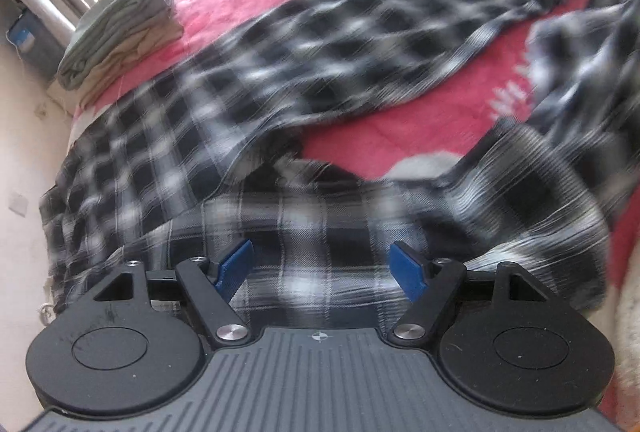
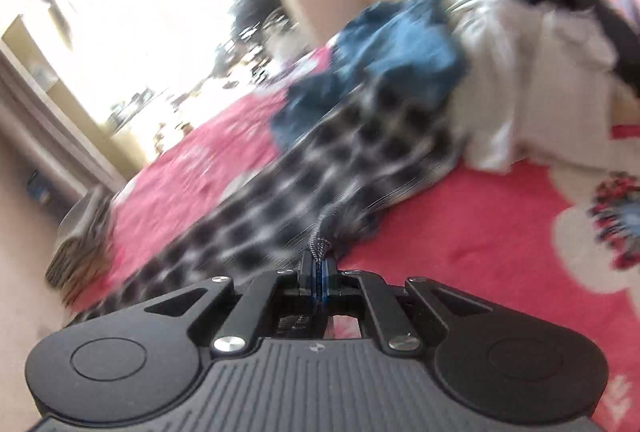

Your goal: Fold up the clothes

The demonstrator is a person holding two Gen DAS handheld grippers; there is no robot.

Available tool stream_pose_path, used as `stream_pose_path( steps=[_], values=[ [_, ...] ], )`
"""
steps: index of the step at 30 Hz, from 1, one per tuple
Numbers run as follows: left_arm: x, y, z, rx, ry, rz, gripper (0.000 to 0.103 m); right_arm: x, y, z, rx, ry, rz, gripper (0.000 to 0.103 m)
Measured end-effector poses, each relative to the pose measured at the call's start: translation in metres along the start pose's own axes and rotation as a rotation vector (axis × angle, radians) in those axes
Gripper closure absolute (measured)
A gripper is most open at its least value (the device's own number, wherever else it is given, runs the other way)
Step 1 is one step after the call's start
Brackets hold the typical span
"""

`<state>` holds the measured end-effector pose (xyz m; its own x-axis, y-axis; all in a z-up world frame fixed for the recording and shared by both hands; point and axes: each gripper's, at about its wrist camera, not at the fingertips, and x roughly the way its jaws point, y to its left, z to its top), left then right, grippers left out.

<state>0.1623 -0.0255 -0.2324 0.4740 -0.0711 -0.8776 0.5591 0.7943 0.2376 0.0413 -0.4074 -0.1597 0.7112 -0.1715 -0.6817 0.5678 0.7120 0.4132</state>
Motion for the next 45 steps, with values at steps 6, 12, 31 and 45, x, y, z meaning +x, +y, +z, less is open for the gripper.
stream_pose_path(
  steps=[6,12,31,45],
  values=[
    [0.013,0.007,-0.005,-0.028,0.052,0.015,0.028,-0.016,-0.035,0.003,0.093,-0.085,-0.131,0.100],
    [0.024,0.011,-0.010,-0.035,0.077,0.027,0.028,-0.036,-0.068,0.005,0.183,-0.203,-0.259,0.100],
    [0.013,0.025,-0.019,-0.049,0.012,0.040,0.028,-0.018,-0.075,0.019,-0.075,-0.232,-0.543,0.067],
    [0.009,-0.021,0.017,0.290,-0.243,-0.263,0.033,0.050,0.111,-0.074,-0.912,0.454,0.447,0.068]
  ],
)
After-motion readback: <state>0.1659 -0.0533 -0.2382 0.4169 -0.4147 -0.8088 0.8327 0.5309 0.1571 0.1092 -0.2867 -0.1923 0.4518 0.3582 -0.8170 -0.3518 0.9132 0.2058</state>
